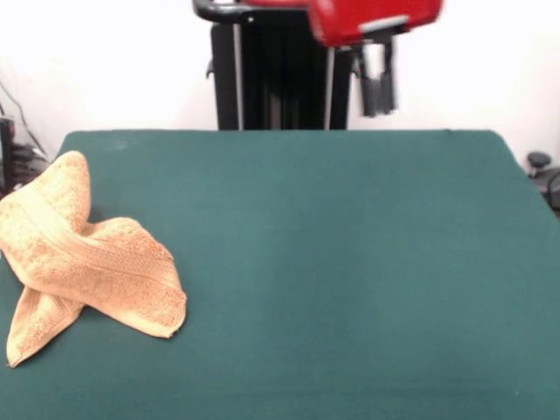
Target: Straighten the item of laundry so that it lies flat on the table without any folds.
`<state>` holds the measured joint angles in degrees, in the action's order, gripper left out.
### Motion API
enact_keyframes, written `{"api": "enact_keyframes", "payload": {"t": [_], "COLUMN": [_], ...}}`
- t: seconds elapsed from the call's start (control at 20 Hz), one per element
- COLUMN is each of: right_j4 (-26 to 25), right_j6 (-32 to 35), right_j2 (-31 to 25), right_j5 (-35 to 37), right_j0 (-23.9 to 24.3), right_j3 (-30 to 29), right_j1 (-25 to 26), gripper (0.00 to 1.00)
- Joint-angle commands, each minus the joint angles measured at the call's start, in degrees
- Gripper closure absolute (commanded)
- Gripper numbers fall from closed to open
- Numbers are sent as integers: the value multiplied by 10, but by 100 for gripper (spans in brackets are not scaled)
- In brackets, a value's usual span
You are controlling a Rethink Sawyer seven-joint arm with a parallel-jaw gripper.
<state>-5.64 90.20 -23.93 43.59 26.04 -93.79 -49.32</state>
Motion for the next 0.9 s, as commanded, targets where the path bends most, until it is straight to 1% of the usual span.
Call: {"api": "enact_keyframes", "payload": {"t": [0.05,0.15,0.25,0.45,0.55,0.9], "right_j4": [7,3,3,19,24,43], "right_j6": [174,184,196,184,178,152], "right_j2": [99,125,148,164,172,181], "right_j5": [60,77,79,103,113,100], "right_j0": [11,16,18,25,25,25], "right_j3": [66,102,127,166,175,176], "right_j1": [39,52,62,81,83,92], "gripper": [100,100,100,100,100,100]}}
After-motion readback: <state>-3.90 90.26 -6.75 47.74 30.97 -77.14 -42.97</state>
